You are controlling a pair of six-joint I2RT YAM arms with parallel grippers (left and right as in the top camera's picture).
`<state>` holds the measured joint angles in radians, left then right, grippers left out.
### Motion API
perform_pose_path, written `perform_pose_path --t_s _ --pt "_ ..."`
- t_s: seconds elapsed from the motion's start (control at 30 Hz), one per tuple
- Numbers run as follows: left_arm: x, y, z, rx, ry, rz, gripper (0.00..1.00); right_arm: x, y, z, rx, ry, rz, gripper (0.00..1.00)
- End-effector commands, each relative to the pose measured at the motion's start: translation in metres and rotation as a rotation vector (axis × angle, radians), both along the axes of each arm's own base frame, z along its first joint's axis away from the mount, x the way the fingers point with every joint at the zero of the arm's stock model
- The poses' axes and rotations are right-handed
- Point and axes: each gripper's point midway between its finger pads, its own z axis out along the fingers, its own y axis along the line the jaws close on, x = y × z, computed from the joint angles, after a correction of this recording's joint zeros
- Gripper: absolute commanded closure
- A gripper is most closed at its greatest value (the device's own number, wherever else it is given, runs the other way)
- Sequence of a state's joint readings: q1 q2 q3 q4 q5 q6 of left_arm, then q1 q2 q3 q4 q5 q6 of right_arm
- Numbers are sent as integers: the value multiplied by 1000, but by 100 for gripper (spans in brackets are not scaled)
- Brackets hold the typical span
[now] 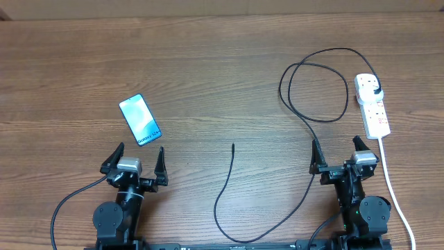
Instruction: Plug charger to phone and switch on socket
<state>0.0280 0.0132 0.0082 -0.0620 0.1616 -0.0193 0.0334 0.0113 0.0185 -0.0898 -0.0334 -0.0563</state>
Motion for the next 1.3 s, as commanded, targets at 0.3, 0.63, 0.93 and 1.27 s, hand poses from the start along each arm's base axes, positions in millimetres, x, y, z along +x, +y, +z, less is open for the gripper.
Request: perform_pose_path --t_s 0.3,0.63,0.93,1.27 --pt "-11 -1 34 -2 -5 -4 0 0 0 -2 -5 -5 -4 0" --pt "-23 10 75 -12 -50 63 1 0 0 -2 -5 -5 -4 0" --pt "-26 23 94 -13 10 136 0 0 0 -2 -5 -5 -4 0" --pt "1 24 121 -7 178 142 1 0 0 -2 -5 -5 -4 0"
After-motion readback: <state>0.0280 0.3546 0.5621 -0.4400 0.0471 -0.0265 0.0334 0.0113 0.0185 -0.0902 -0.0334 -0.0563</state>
